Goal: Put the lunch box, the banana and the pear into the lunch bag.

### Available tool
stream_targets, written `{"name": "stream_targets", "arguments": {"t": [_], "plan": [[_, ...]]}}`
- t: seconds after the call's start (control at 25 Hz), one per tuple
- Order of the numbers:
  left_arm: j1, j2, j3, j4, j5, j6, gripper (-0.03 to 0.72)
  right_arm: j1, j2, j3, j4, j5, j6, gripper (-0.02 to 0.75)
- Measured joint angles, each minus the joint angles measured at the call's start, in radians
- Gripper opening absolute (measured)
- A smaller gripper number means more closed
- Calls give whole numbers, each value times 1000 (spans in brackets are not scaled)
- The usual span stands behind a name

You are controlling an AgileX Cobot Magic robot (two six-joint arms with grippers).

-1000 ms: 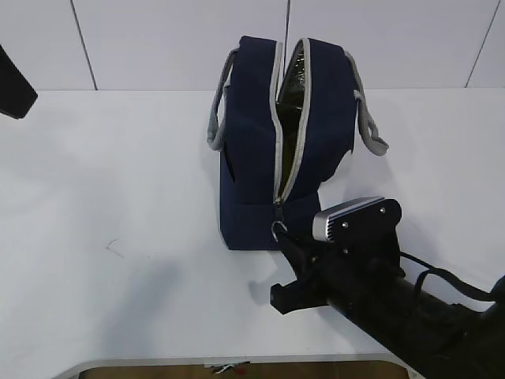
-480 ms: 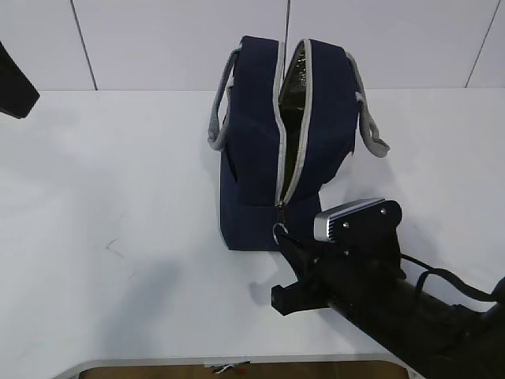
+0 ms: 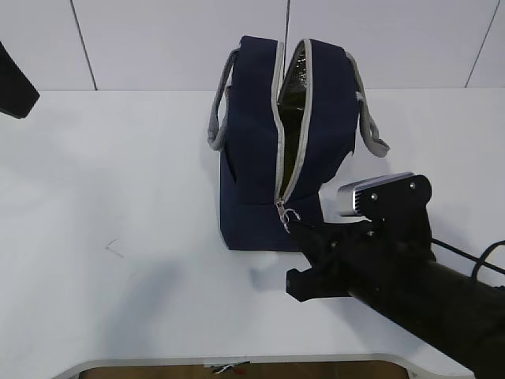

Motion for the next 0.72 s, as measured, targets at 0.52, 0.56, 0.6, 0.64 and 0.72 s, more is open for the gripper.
{"name": "stream_targets", "arguments": {"t": [0.52,0.56,0.6,0.64,0.72], "plan": [[0,-2,22,-2,-2,0,300,0,-217,-170,-22,439,0,12],[0,-2,42,-2,-2,0,300,0,-228,-196,-25,483,0,13],[0,-2,67,3,-2,0,300,0,-237,-221,-27,535,0,13],[0,-2,93,7,-2,0,300,0,-247,-242,-29,585,-2,13],[0,-2,139,14,-2,0,297,0,-268,-294,-33,677,-2,13]]}}
